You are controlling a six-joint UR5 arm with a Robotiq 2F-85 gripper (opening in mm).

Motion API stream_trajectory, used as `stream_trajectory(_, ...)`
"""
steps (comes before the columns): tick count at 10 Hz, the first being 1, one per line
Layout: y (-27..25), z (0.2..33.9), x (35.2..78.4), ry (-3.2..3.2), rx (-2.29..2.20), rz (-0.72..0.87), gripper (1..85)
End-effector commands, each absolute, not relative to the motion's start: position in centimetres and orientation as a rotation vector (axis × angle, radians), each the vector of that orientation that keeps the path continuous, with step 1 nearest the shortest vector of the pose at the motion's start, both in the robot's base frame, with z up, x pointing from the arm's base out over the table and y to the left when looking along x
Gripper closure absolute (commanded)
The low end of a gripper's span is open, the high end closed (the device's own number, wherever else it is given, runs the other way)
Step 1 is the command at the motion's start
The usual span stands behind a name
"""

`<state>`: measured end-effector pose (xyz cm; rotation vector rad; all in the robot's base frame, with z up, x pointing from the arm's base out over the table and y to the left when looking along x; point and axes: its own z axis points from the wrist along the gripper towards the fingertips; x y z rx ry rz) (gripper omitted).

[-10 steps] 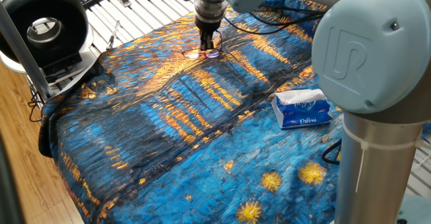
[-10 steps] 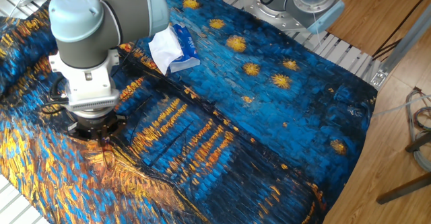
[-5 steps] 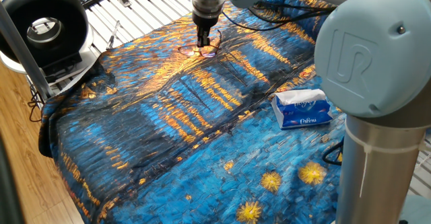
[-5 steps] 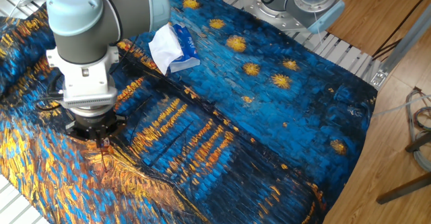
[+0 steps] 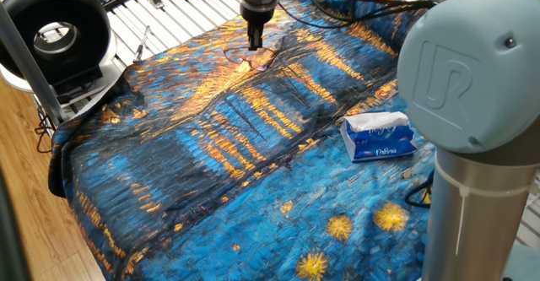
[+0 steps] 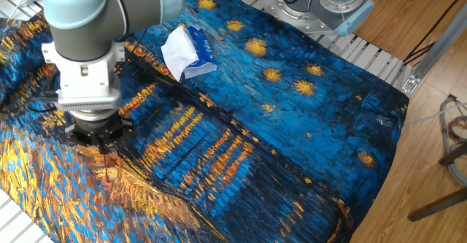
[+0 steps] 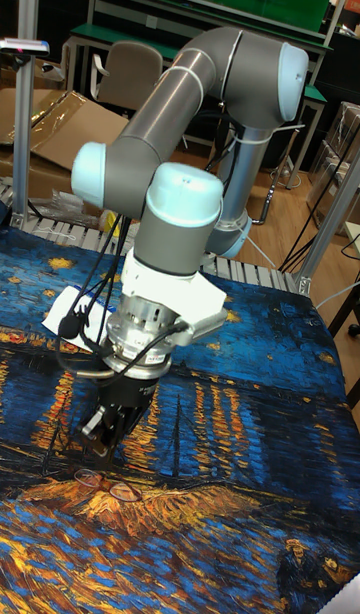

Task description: Unfold the leg of the glasses (with one hand)

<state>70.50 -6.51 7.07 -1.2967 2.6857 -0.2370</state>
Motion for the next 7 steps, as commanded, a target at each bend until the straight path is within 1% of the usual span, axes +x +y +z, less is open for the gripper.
stream_trajectory(1,-7.2,9.1,70.0,2.728,-1.258,-0.253,84.7)
stream_trajectory(4,-8.5,10.2,68.9,2.787,-1.23,-0.314,84.7)
stream_trajectory(7,-8.9,10.7,67.8,2.845,-1.187,-0.337,84.7)
